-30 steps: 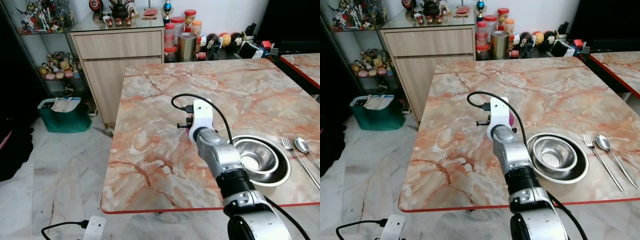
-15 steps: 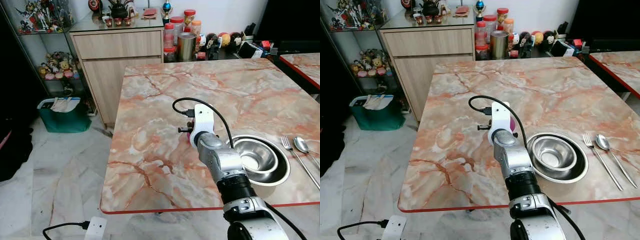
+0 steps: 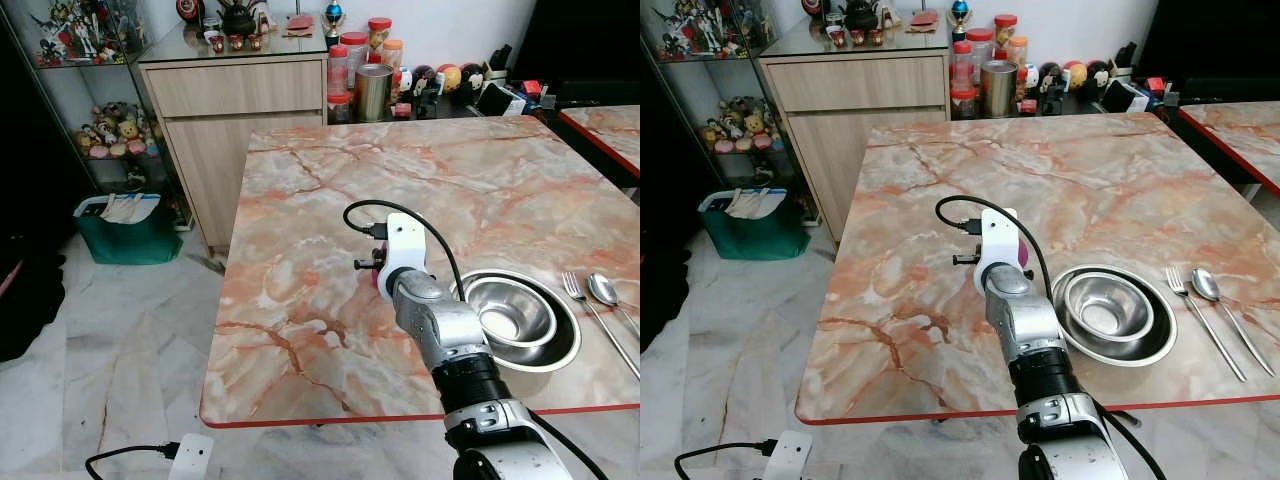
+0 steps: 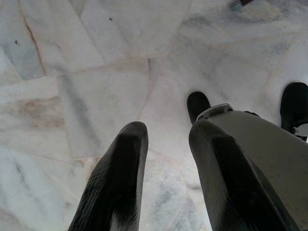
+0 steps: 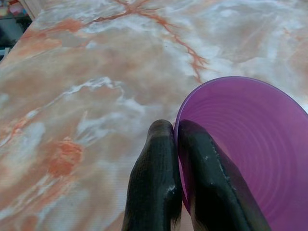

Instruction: Setting the table

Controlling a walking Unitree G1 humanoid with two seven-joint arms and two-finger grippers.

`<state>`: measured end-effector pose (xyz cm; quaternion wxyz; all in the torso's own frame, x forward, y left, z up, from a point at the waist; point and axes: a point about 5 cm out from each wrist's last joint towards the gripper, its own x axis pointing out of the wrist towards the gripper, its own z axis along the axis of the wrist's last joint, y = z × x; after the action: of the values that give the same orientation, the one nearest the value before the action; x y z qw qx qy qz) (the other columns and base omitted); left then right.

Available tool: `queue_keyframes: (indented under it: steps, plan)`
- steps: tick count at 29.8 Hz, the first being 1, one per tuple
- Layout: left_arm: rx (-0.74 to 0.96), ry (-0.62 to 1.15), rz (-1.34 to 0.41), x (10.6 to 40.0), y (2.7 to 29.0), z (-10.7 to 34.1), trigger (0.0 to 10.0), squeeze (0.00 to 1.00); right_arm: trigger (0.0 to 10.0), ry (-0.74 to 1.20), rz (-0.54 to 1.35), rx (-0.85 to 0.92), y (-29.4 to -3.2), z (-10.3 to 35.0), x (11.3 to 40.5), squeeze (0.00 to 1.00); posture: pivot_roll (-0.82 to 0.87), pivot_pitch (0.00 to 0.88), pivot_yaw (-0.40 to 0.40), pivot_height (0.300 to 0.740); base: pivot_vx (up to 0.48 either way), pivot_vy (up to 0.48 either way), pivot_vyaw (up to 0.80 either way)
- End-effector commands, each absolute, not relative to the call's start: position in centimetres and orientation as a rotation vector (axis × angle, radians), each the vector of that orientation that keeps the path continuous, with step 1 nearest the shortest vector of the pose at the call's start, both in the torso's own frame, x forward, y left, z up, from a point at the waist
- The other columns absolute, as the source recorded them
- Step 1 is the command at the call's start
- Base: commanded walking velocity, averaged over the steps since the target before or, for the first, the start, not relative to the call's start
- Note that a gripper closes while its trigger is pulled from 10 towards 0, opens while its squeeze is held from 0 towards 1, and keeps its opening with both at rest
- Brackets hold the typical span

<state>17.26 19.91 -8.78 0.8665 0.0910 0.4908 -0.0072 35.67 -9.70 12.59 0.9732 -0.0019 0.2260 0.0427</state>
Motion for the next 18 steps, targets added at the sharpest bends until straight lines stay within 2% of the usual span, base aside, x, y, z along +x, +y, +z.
queue_keyframes:
  steps: [1, 18]
  plan:
    - [0.187, 1.040, -0.012, 17.03, 19.99, -8.88, 10.0, 0.00, 10.0, 0.434, 0.098, -0.004, -9.40, 13.22, 35.66, 0.00, -0.03, 0.015, 0.010, 0.736, 0.000, 0.000, 0.00]
    - [0.187, 1.040, -0.015, 17.08, 19.95, -8.86, 10.0, 0.00, 10.0, 0.435, 0.092, -0.004, -9.44, 13.22, 35.62, 0.00, -0.03, 0.017, 0.012, 0.736, 0.000, 0.000, 0.00]
